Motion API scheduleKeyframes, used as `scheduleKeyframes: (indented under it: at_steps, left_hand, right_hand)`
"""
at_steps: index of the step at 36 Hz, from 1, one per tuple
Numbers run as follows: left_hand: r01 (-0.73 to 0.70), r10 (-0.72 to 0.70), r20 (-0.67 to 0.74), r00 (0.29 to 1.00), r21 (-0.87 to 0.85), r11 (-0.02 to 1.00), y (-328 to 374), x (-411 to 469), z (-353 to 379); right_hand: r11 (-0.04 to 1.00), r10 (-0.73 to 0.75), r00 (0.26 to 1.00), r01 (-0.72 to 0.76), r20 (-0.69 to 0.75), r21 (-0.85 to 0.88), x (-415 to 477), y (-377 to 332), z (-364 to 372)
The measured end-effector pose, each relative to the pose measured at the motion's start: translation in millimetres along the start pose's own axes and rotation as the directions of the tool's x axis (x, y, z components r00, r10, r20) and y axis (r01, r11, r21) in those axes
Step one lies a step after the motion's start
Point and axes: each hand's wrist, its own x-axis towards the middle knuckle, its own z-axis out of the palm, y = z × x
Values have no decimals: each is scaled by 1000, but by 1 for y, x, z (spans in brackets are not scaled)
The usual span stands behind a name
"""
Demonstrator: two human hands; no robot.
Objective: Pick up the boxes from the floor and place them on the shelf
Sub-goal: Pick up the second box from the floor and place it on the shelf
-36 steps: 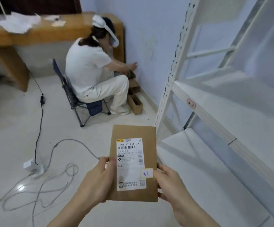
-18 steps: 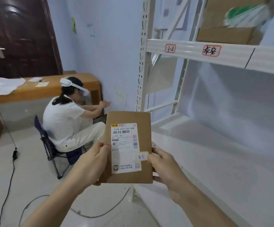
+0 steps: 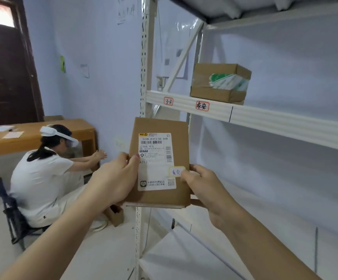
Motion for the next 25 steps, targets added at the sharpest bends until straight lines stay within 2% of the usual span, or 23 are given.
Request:
scheduleKeyframes:
  at_steps: [7, 13, 19, 25]
  left_hand:
    - [-139, 150, -66, 986, 145, 980, 37, -6, -6]
    - [-280, 319, -184, 930, 207, 937, 86, -20, -19]
    - [-452, 463, -240, 853, 103, 886, 156, -16, -26]
    - [-578, 565, -172, 807, -33, 816, 236, -19, 0]
  right_hand:
    - [996, -93, 993, 93, -74, -1, -24, -25, -27]
    - [973, -227, 959, 229, -172, -10, -50, -54, -60]
    - [953, -301, 895, 298, -330, -62, -73, -91, -107]
    - [946, -313, 808, 309, -499, -92, -99, -112, -171]
